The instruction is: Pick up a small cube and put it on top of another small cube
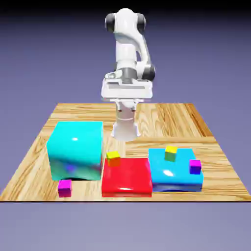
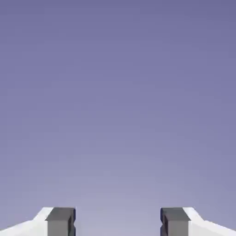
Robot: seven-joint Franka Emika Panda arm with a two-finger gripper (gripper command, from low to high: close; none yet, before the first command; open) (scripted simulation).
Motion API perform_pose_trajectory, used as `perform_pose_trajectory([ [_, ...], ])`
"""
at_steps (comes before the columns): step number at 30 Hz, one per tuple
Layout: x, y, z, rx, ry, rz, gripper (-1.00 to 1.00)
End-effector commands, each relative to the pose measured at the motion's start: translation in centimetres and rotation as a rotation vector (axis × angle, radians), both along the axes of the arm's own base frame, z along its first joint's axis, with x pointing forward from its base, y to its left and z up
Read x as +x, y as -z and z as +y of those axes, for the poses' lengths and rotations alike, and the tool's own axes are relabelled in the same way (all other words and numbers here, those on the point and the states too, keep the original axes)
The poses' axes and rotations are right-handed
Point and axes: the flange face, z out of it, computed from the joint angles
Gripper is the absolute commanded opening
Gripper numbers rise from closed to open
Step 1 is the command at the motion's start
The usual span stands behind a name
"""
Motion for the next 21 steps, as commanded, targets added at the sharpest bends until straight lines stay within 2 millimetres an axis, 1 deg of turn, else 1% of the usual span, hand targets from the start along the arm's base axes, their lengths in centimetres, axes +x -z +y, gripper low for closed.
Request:
perform_pose_trajectory([
  [1, 0.9, 0.6, -0.7, 0.006, 0.004, 0.037, 0.00],
  [6, 4.9, 4.1, -4.2, 0.032, 0.018, 0.218, 0.00],
  [11, 8.2, 8.4, -7.9, 0.050, 0.028, 0.392, 0.00],
  [16, 10.6, 12.9, -11.7, 0.058, 0.032, 0.556, 0.00],
  [21, 12.3, 17.2, -15.6, 0.055, 0.032, 0.706, 0.00],
])
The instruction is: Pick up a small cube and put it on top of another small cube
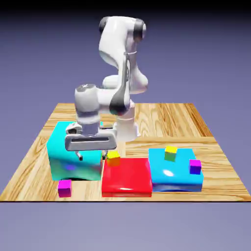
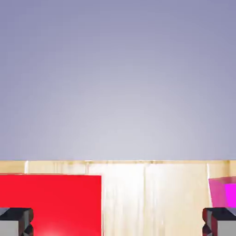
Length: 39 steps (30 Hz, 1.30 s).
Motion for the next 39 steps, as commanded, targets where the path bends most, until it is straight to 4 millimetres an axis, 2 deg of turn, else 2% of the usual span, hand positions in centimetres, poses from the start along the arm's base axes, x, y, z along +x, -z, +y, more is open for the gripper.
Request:
perform_pose_trajectory([
  [1, 0.3, 0.8, -0.8, -0.001, -0.002, 0.028, 0.00],
  [6, 1.3, 4.4, -4.3, -0.011, -0.020, 0.162, 0.00],
  [11, 2.2, 7.1, -7.4, -0.032, -0.051, 0.281, 0.00],
  [17, 3.4, 9.2, -10.1, -0.067, -0.110, 0.412, 0.00],
  [19, 3.5, 9.3, -10.1, -0.068, -0.112, 0.416, 0.00],
  [22, 1.7, 15.9, -10.3, -0.068, -0.112, 0.416, 0.00],
  [23, 1.7, 15.9, -10.3, -0.068, -0.112, 0.416, -1.00],
  [24, 1.7, 15.9, -10.3, -0.068, -0.112, 0.416, -1.00],
  [26, 3.0, 11.2, -10.2, -0.068, -0.114, 0.415, -1.00],
  [27, 3.5, 9.3, -9.8, -0.065, -0.123, 0.416, -1.00],
  [33, 3.0, 9.3, 0.8, 0.005, -0.498, 0.415, -1.00],
  [39, 1.2, 7.0, 12.6, 0.016, -0.931, 0.375, -1.00],
])
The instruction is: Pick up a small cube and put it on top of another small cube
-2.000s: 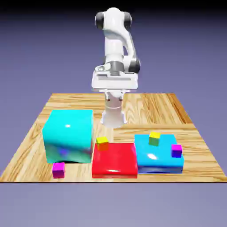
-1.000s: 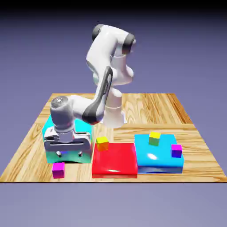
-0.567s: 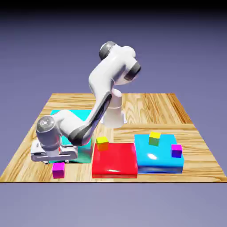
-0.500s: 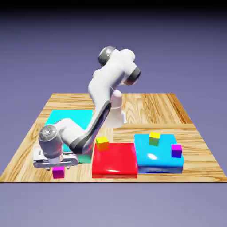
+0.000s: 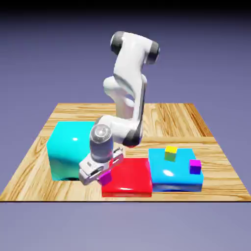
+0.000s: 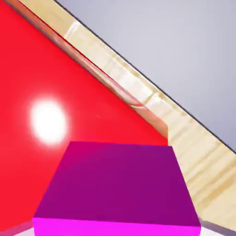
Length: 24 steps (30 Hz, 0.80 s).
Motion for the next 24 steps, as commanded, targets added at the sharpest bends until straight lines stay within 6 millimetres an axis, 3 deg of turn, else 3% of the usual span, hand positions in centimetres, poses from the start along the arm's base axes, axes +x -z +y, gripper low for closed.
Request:
perform_pose_trajectory([
  [1, -0.5, -0.6, 2.0, 0.012, -0.076, -0.008, -1.00],
  [8, -6.1, -5.4, 14.8, 0.058, -0.629, -0.087, -1.00],
  [15, -15.1, -10.2, 24.6, 0.005, -1.213, -0.195, -1.00],
  [19, -21.2, -12.1, 28.3, -0.082, -1.546, -0.254, -1.00],
  [21, -21.3, -12.2, 28.4, -0.083, -1.549, -0.254, -1.00],
  [24, -20.2, -8.2, 27.7, -0.091, -1.547, -0.255, -1.00],
])
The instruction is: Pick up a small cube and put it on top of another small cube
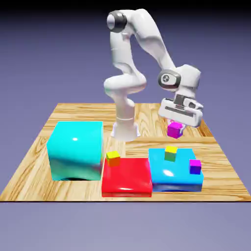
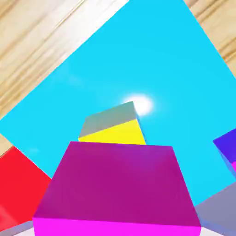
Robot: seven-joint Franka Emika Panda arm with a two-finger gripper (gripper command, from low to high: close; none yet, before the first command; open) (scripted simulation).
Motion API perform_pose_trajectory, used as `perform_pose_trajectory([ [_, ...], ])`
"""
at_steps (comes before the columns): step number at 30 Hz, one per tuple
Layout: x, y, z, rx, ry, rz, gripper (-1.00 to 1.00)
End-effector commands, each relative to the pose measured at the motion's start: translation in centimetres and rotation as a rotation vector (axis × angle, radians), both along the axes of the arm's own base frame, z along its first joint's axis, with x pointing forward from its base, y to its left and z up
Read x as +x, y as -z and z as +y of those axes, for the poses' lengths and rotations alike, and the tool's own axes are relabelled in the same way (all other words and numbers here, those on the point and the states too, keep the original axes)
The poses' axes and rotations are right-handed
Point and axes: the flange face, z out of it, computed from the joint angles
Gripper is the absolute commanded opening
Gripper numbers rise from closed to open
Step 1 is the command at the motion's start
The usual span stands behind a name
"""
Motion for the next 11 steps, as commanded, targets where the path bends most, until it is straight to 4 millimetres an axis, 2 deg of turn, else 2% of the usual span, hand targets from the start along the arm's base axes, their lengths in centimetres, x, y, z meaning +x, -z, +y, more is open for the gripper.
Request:
perform_pose_trajectory([
  [1, 0.2, 1.3, -0.2, 0.002, -0.001, 0.001, -1.00],
  [2, 0.3, 2.7, -0.5, 0.005, -0.003, 0.005, -1.00],
  [3, 0.3, 2.7, -0.5, 0.005, -0.003, 0.005, -1.00],
  [4, 0.3, 2.7, -0.5, 0.005, -0.003, 0.005, 1.00],
  [5, 0.3, 2.7, -0.5, 0.005, -0.003, 0.005, 1.00],
  [10, -1.0, -3.9, 0.6, 0.005, -0.003, 0.005, 1.00],
  [11, -1.0, -3.9, 0.7, 0.005, -0.003, 0.005, 1.00],
])
